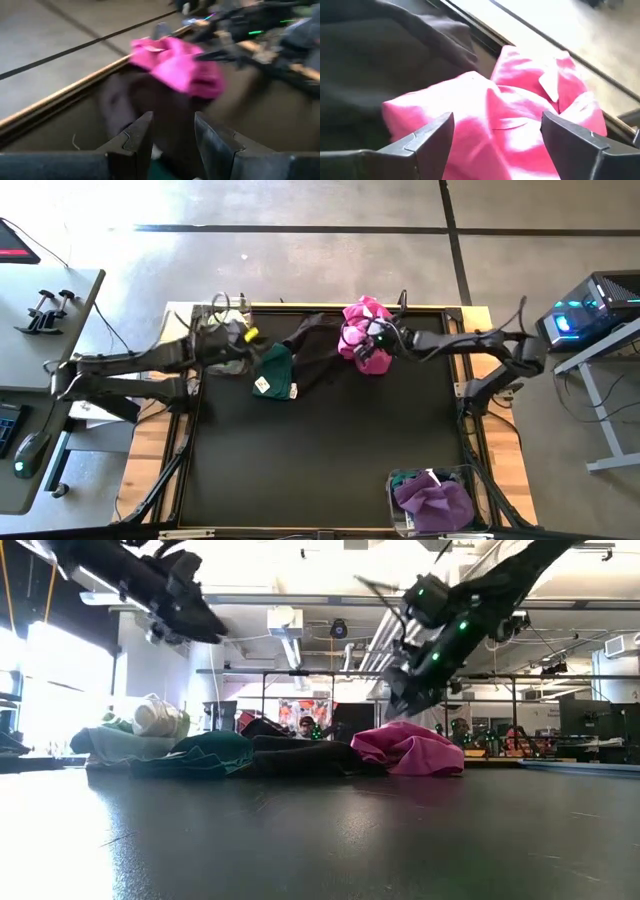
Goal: Sort towels by color in basket
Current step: Put the pink towel into the bottom transparent bin
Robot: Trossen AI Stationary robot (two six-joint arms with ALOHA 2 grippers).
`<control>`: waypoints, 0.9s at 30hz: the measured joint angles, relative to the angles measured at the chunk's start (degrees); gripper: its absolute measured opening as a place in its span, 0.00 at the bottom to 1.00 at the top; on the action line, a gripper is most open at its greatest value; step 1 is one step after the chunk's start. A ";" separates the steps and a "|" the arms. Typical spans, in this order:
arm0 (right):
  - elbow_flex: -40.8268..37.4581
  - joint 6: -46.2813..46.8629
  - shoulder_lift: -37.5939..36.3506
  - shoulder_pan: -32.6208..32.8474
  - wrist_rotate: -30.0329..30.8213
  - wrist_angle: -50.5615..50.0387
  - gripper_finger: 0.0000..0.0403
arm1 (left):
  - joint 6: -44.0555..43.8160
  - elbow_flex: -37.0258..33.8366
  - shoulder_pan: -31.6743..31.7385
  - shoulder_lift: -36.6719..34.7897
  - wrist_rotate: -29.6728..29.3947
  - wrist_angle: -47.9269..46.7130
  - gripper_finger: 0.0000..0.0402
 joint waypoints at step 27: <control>10.42 2.93 -3.03 10.41 9.50 -32.19 0.01 | -6.09 -6.45 -19.78 15.42 -1.64 20.12 0.32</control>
